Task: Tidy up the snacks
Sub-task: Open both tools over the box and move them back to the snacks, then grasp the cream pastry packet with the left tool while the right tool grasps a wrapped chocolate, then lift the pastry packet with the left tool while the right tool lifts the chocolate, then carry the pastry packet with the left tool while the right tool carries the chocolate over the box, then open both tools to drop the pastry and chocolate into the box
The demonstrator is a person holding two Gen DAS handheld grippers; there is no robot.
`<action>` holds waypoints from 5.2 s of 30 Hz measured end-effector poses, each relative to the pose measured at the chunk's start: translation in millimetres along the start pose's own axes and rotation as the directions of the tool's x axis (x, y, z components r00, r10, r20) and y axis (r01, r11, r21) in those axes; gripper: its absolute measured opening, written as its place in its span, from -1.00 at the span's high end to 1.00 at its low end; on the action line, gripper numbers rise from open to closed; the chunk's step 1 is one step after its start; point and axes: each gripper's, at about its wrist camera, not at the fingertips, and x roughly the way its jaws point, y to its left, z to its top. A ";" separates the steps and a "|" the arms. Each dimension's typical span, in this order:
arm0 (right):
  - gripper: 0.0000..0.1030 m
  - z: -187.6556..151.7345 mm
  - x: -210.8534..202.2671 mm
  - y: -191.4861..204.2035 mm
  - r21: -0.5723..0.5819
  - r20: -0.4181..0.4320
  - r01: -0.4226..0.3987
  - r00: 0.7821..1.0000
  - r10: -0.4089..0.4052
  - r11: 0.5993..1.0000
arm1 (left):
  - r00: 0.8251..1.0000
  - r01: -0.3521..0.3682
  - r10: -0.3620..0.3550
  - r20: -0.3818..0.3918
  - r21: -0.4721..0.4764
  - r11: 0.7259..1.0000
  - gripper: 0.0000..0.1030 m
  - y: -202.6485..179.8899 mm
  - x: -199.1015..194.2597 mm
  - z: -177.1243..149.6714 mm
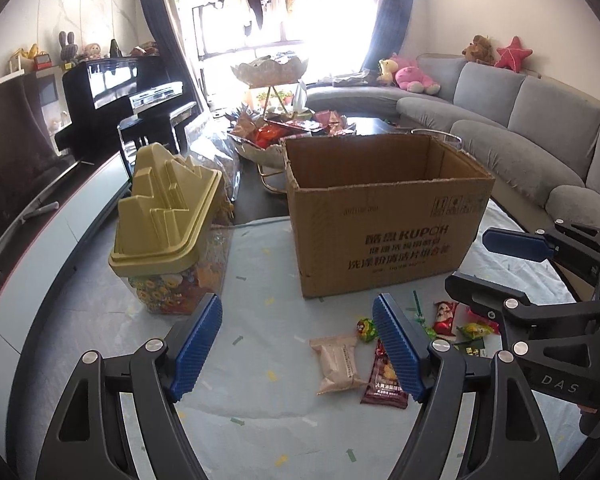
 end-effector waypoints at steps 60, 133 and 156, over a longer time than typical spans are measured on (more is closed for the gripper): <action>0.56 -64.8 110.0 2.3 0.014 -0.326 -0.213 0.923 0.206 0.977 | 0.947 0.143 -0.166 -0.276 -0.102 0.984 0.35 -9.2 117.1 -52.2; 0.56 67.1 17.8 -89.4 0.178 0.077 -0.034 0.997 0.020 0.983 | 0.983 0.181 -0.175 0.061 -0.108 0.977 0.36 -31.1 56.6 128.7; 0.09 56.2 23.1 -100.1 0.189 0.057 0.055 0.996 -0.067 0.980 | 0.994 0.070 -0.065 0.087 -0.054 0.996 -0.49 -36.4 41.1 111.5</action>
